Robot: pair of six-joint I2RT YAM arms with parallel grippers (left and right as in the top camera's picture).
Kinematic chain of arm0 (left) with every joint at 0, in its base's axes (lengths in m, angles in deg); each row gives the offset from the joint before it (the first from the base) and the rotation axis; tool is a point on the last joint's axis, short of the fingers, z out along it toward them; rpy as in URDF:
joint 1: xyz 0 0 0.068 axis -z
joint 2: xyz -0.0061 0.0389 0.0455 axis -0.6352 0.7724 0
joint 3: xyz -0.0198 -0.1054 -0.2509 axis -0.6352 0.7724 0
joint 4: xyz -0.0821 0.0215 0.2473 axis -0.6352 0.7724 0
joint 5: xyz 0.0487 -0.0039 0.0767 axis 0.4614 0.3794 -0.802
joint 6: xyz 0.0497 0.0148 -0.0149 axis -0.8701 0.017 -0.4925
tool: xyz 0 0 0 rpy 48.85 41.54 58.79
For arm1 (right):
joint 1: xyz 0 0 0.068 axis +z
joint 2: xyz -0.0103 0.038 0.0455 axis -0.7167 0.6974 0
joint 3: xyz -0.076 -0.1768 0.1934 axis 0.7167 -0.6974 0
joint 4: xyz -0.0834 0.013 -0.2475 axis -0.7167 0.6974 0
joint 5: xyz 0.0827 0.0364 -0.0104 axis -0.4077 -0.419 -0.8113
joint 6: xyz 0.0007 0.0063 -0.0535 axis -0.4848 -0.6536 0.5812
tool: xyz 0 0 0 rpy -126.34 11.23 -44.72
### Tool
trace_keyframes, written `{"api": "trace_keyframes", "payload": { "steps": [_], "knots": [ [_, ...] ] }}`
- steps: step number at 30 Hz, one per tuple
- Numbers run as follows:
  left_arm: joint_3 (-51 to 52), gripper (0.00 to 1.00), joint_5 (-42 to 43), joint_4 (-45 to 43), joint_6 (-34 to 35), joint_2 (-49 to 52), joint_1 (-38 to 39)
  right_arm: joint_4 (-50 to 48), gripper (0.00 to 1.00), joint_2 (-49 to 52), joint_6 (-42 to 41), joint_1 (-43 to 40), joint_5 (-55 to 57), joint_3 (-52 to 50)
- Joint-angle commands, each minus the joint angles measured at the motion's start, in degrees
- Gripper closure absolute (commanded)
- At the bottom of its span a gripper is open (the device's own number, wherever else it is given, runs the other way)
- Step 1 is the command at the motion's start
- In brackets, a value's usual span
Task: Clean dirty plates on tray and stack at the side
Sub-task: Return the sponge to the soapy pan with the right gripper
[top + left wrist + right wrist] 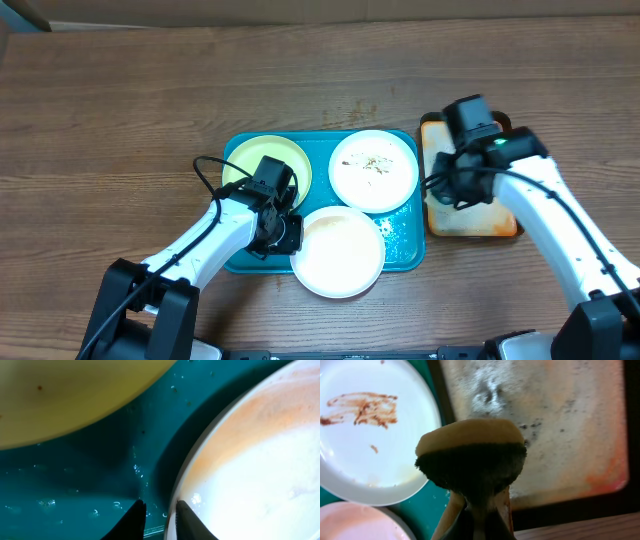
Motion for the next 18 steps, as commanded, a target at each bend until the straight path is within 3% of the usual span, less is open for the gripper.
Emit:
{"api": "trace_keyframes", "payload": {
  "steps": [1,3,7,18],
  "knots": [
    [0.46,0.82,-0.42,-0.24,0.33,0.52,-0.26,-0.15,0.96,-0.87,2.69,-5.35,0.48,1.38],
    [0.46,0.83,-0.22,-0.24,0.33,0.52,-0.26,-0.33,0.96,-0.57,3.41,-7.13,0.52,1.38],
    [0.46,0.96,0.17,-0.24,0.33,0.5,-0.26,-1.97,0.96,1.01,3.76,-9.55,0.48,0.72],
    [-0.24,0.96,0.87,2.16,0.35,0.39,-0.26,-12.17,0.96,6.56,6.88,-9.88,-3.67,-6.21]
  ]
}}
